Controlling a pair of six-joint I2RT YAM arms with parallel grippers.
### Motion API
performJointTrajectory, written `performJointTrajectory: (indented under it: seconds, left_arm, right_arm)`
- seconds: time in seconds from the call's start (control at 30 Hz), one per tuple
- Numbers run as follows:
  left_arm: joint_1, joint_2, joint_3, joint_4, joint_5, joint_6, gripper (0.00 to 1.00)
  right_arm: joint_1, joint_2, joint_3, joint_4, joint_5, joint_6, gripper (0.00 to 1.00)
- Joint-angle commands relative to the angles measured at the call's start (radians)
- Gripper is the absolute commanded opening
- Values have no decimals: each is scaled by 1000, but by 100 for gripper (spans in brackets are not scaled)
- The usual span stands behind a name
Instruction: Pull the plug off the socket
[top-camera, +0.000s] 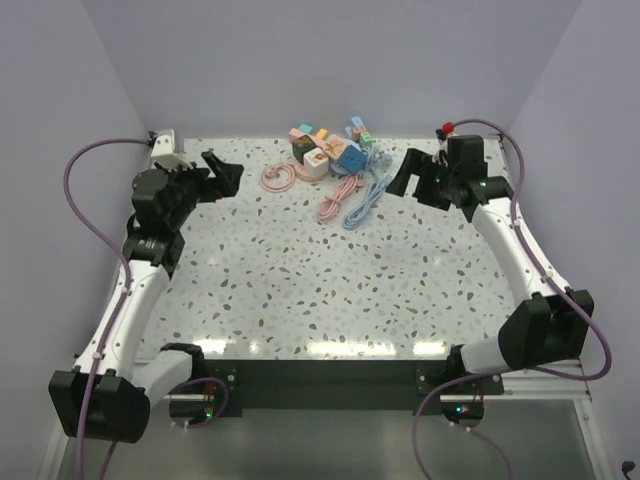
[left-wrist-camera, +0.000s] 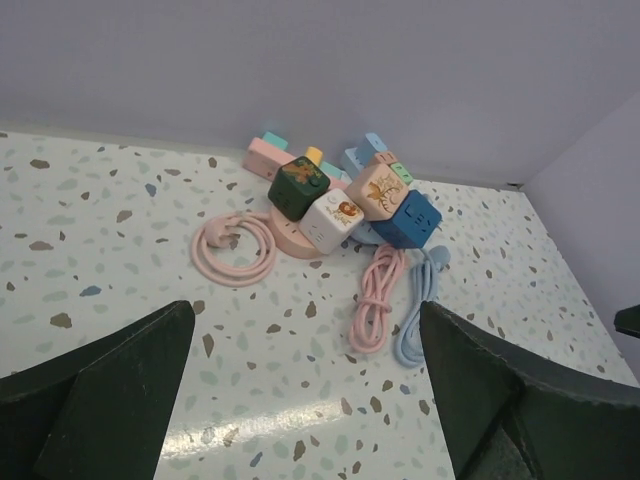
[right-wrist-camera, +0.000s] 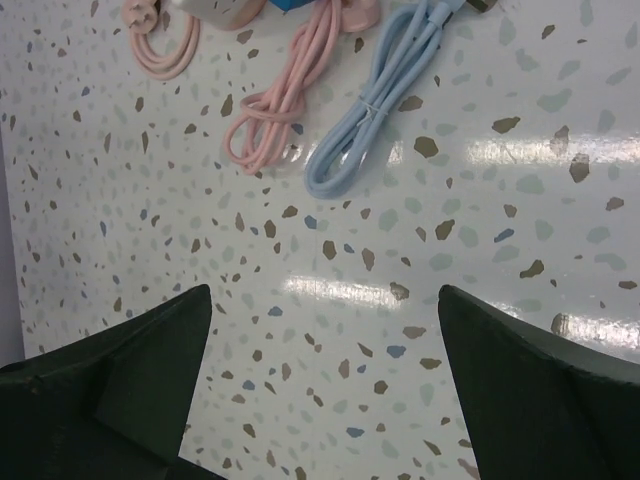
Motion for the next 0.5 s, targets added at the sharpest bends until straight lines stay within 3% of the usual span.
performJointTrajectory:
  seconds: [0.0,0.1,0.27,0.3,0.37,0.4,0.47]
  left_arm:
    - [1,-9,40,-14,62,-34,100]
    - [1,-1,45,-51,96,-36,100]
    - [1,-36,3,-45,102,-59,100]
    - [1,-48,-10,-45,102,-60,100]
    - [1,-59,-26,-42,101,-59,100]
    - [1,-65,-37,-53,97,-59,100]
    - [1,-73,-47,-59,99,-59,100]
  right_arm:
    - [23,83,115,-53,-38,-25,99]
    - [29,151,134,23,-52,82,99]
    - [85,215,138,196,59,361,98]
    - [97,231,125,341,48,374,99]
    - [181,274,207,312,139,276,99]
    - [206,315,349,210,245,218,99]
    - [274,440,471,151,302,-9,99]
